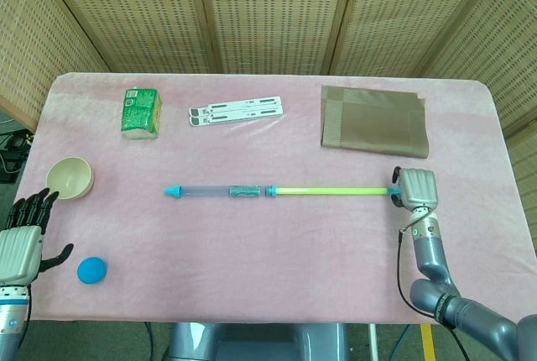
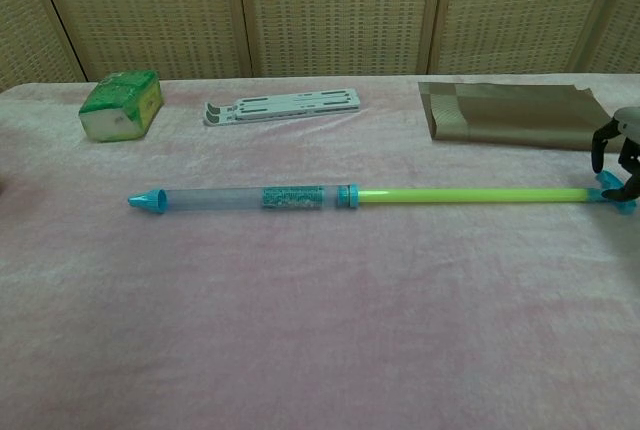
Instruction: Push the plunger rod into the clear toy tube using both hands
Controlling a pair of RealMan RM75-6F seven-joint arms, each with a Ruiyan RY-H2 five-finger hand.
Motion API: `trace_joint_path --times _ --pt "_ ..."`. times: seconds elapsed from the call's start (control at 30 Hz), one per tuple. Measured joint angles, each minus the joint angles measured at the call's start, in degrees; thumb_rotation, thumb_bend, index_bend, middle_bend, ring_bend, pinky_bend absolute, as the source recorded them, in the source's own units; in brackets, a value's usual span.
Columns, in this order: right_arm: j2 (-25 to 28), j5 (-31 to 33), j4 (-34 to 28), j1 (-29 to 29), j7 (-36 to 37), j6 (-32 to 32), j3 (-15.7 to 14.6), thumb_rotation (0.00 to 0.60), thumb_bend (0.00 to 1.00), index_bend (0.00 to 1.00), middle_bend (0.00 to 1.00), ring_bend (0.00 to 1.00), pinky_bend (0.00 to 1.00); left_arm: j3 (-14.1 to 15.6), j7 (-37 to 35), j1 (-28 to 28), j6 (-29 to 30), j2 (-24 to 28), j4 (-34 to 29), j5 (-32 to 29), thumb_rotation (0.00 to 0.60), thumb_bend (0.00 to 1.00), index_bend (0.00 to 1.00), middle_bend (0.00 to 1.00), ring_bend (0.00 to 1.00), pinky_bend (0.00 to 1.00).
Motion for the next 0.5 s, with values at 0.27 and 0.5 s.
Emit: trace_joint_path --times 0.27,0.5 --pt "-2.1 1.1 4.2 1.5 0.0 -2.2 0.0 0.600 0.53 0.52 0.96 0.95 0.56 -0.3 -0.2 -0.1 -0.5 -0.1 0.2 -0.5 0.600 0.25 0.00 0.00 0.00 0.00" --pt "-3.2 2.6 6.1 2.0 -1.0 -3.8 -0.4 0.600 0.56 0.52 0.96 0.95 0.56 -0.2 -0.3 -0.3 -1.1 -0.1 0.4 -0.7 0.600 0.25 0.00 0.00 0.00 0.00"
